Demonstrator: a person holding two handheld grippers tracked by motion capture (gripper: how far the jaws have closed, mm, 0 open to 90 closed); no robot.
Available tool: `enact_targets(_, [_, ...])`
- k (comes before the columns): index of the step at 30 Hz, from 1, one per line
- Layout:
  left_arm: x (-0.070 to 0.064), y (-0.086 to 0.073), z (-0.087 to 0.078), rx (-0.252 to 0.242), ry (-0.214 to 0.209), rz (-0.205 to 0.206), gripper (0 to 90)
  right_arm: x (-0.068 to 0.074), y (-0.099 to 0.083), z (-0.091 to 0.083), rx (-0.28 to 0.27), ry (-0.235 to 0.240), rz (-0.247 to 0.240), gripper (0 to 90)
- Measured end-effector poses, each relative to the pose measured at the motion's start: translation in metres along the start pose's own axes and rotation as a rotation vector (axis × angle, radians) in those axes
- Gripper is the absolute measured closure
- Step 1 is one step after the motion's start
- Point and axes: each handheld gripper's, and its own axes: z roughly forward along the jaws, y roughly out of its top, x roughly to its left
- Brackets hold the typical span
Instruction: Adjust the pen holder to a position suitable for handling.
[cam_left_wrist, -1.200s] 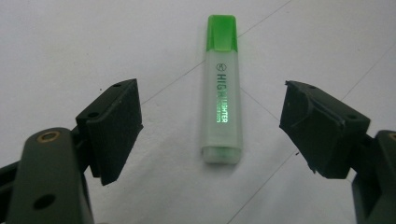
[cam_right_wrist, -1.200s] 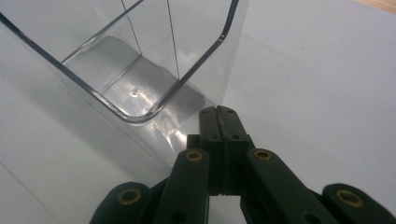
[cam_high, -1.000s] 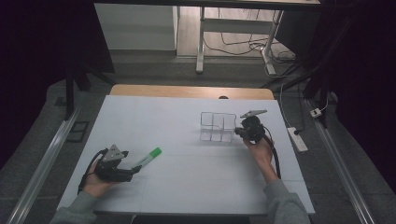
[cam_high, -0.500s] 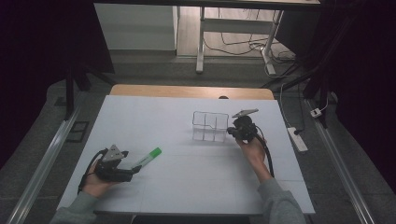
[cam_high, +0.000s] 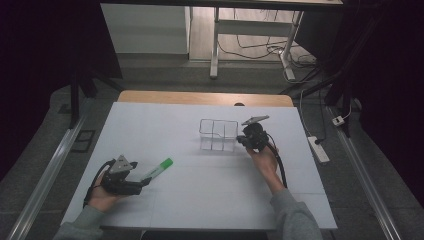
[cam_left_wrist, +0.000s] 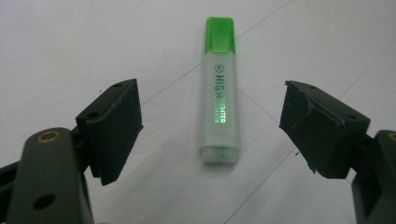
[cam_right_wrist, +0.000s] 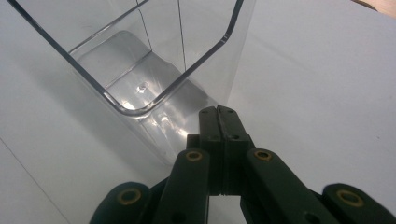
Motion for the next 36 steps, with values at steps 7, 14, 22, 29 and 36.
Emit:
enact_targets(7, [0.0,0.0,0.0,0.002,0.0,0.001,20.6,0.007,0.006,0.005,0.004,0.012,-0.006,89.8])
enact_targets(14, [0.0,0.0,0.0,0.002,0.001,0.001,20.6,0.015,0.012,0.012,0.001,0.028,-0.018,89.8])
enact_targets(22, [0.001,0.0,0.0,0.001,0.0,-0.003,20.5,0.022,0.018,0.019,-0.006,0.041,-0.028,89.8])
enact_targets(29, [0.001,-0.001,-0.001,-0.002,0.005,-0.006,20.6,0.019,0.016,0.016,-0.006,0.049,-0.013,89.8])
enact_targets(36, [0.002,-0.001,-0.001,-0.003,0.006,-0.01,20.6,0.011,0.004,-0.003,-0.025,0.043,0.016,89.8])
